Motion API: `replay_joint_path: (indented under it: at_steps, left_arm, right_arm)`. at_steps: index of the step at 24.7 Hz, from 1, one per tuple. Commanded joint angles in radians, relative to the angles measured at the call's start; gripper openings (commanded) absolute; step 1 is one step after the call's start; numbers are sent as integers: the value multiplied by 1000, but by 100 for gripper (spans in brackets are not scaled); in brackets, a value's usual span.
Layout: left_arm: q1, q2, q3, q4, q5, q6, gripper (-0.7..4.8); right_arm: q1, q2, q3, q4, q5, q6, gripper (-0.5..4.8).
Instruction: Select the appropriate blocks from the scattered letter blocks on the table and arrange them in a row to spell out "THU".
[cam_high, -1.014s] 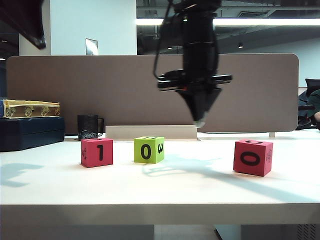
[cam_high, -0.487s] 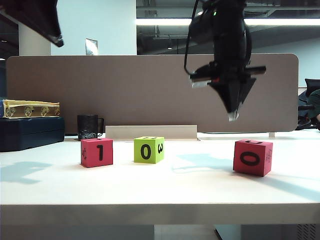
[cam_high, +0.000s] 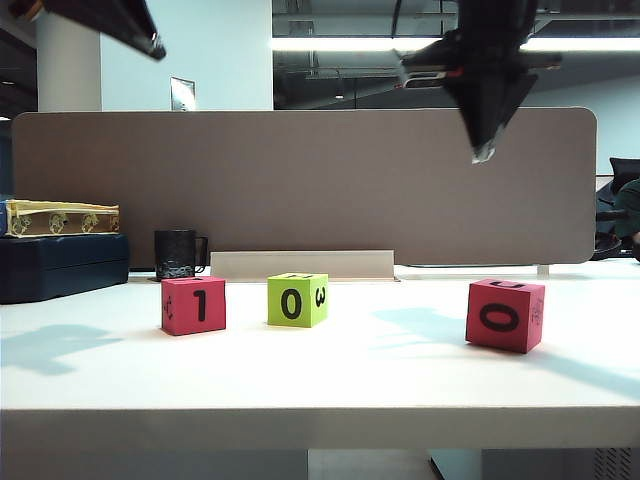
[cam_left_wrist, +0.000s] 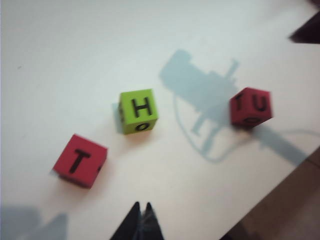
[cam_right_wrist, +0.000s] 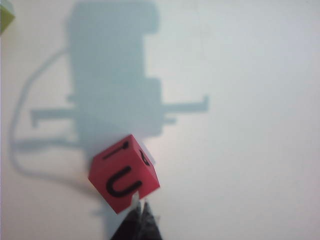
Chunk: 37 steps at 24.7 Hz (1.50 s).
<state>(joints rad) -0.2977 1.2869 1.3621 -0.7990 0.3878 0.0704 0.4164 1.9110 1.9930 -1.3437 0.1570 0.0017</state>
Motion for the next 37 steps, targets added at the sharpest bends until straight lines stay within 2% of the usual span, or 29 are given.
replay_joint_path:
  at_steps: [1,20,27,37]
  left_arm:
    - [1,-30,4,36,41,-19,-6]
    - [1,-60,5,12,39,-18,-6]
    - [1,-60,5,15,38,-18,-6]
    - [1,-60,4,3,35,-18,-6]
  right_arm:
    - [-21,-16,0,-43,0,-3,-6]
    - [-39,-244,-59,-43,-47,5,-6]
    - [-39,-378,-259,11,-44,6,-6]
    - [-39,-459,-682,320,-115,52,-6]
